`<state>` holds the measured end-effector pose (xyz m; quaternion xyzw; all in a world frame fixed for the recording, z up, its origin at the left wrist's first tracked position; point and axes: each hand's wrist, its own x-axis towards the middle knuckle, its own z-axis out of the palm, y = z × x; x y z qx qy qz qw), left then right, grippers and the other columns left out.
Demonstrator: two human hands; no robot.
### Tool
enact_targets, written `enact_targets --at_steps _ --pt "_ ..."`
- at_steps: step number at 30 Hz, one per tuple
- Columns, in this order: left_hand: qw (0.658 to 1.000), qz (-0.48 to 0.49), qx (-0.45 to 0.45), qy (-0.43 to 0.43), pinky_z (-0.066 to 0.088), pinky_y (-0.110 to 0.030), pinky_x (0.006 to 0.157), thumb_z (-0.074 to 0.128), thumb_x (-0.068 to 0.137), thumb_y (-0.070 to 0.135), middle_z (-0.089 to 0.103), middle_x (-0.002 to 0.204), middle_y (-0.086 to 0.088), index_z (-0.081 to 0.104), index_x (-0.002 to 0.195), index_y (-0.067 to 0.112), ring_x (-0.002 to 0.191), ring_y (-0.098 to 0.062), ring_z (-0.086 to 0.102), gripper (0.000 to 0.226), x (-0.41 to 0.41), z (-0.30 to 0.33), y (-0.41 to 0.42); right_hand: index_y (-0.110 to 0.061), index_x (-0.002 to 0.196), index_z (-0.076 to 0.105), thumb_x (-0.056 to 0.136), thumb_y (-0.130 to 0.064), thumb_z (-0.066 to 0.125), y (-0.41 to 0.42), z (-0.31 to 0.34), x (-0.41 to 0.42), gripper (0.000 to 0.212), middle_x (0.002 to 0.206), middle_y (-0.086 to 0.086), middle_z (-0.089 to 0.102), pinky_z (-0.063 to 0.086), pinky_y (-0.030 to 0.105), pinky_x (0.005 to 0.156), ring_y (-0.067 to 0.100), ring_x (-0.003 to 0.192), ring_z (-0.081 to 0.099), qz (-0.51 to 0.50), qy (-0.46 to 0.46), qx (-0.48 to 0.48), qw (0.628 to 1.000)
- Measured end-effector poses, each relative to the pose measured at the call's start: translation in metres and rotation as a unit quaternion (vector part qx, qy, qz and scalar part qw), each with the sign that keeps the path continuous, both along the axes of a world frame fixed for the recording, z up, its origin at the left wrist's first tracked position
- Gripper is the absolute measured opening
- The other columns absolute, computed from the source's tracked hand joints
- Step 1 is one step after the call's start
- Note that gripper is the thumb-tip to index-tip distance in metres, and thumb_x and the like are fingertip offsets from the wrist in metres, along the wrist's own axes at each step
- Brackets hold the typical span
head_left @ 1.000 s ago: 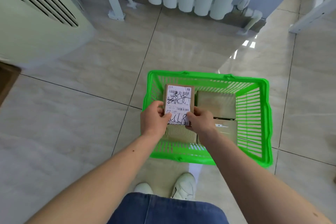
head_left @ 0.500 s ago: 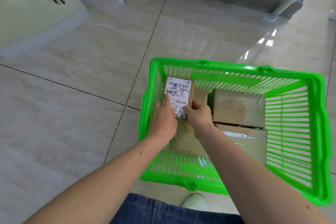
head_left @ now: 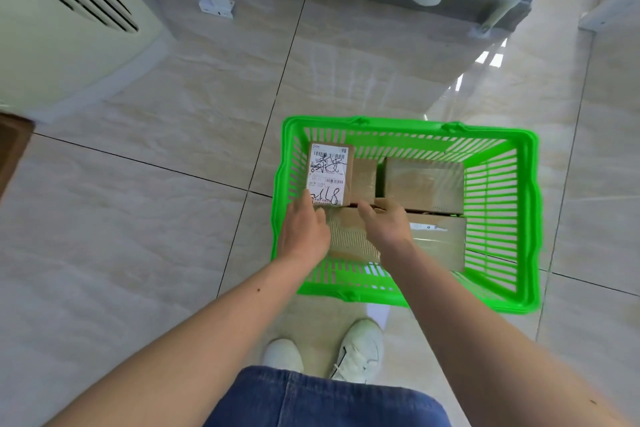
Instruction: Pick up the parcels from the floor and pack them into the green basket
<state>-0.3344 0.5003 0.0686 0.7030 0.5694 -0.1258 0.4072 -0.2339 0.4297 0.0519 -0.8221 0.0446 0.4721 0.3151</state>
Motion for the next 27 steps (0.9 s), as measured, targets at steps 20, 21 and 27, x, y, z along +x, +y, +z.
enact_targets --at_steps 20,21,27 --pt "0.992 -0.089 -0.073 -0.059 0.042 -0.034 0.099 0.045 0.098 0.031 0.061 0.132 -0.008 0.059 0.125 0.012 0.122 -0.028 0.054 0.036 0.073 0.266 -0.096 -0.019 0.093 0.063 0.082 -0.030 0.061 -0.160 0.261 0.040 0.015 0.090 -0.002 0.067 0.053 0.050 0.094 0.024 0.099 0.068 -0.243 -0.038 0.045 0.968" --pt "0.990 -0.102 -0.075 -0.061 0.041 -0.033 0.097 0.045 0.098 0.031 0.061 0.130 -0.008 0.059 0.124 0.012 0.121 -0.027 0.055 0.035 0.080 0.272 -0.105 -0.018 0.097 0.064 0.083 -0.030 0.061 -0.171 0.267 0.043 0.018 0.089 -0.003 0.067 0.053 0.050 0.094 0.024 0.099 0.068 -0.253 -0.041 0.046 0.965" --pt "0.982 -0.160 -0.075 -0.067 0.042 -0.034 0.102 0.046 0.096 0.035 0.061 0.133 -0.004 0.059 0.127 0.014 0.124 -0.024 0.054 0.040 0.116 0.295 -0.166 -0.010 0.106 0.062 0.090 -0.024 0.059 -0.238 0.291 0.070 0.022 0.084 -0.005 0.062 0.056 0.050 0.090 0.022 0.083 0.064 -0.308 -0.041 0.061 0.948"
